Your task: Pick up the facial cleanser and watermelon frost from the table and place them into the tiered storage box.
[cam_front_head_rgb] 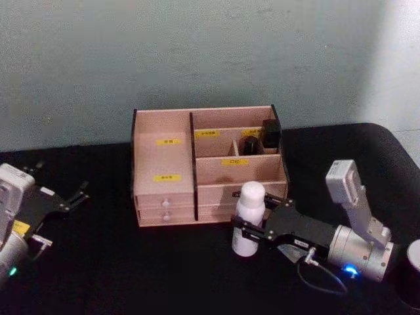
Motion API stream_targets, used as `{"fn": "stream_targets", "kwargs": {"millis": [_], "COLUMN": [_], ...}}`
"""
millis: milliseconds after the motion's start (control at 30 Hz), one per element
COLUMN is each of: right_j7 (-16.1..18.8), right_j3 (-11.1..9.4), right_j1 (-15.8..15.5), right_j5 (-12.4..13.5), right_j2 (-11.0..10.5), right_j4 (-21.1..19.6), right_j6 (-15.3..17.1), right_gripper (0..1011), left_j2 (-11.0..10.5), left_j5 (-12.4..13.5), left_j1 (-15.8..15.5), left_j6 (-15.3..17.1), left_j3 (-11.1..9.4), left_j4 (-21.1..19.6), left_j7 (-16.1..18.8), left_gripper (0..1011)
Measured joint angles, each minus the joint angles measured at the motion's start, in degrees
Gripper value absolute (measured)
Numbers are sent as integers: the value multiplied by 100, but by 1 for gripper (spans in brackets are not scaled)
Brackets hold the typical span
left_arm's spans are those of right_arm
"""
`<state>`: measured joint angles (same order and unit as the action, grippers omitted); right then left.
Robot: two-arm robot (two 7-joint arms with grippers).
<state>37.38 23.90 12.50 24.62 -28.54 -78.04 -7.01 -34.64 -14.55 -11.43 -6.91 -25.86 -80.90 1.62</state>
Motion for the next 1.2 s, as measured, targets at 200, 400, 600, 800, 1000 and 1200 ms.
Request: {"fn": "stream_targets", "kwargs": {"millis": [200, 400, 600, 800, 1000, 1200], "right_j7": [41, 1, -118, -294, -426, -489], "right_j3": [-120, -217, -221, -170, -113, -59], "right_j1": [-40, 52, 283, 542, 812, 1169], "right_j5": [329, 560, 612, 525, 373, 208], "right_j2": [-95, -117, -4, 170, 329, 528], "right_j4": [-333, -549, -511, -328, -83, 306], "right_j6": [139, 171, 99, 26, 33, 16], "right_gripper": [600, 600, 600, 600, 600, 600], "left_j2": [0, 0, 0, 0, 0, 0], "left_j5": [0, 0, 0, 0, 0, 0], "left_j1": [0, 0, 0, 0, 0, 0], "left_j6": [0, 0, 0, 0, 0, 0], "left_j3": [0, 0, 0, 0, 0, 0], "left_j4": [0, 0, 0, 0, 0, 0], "left_j7": [0, 0, 0, 0, 0, 0], "left_gripper": [1001, 1001, 1001, 1001, 1001, 1001]}}
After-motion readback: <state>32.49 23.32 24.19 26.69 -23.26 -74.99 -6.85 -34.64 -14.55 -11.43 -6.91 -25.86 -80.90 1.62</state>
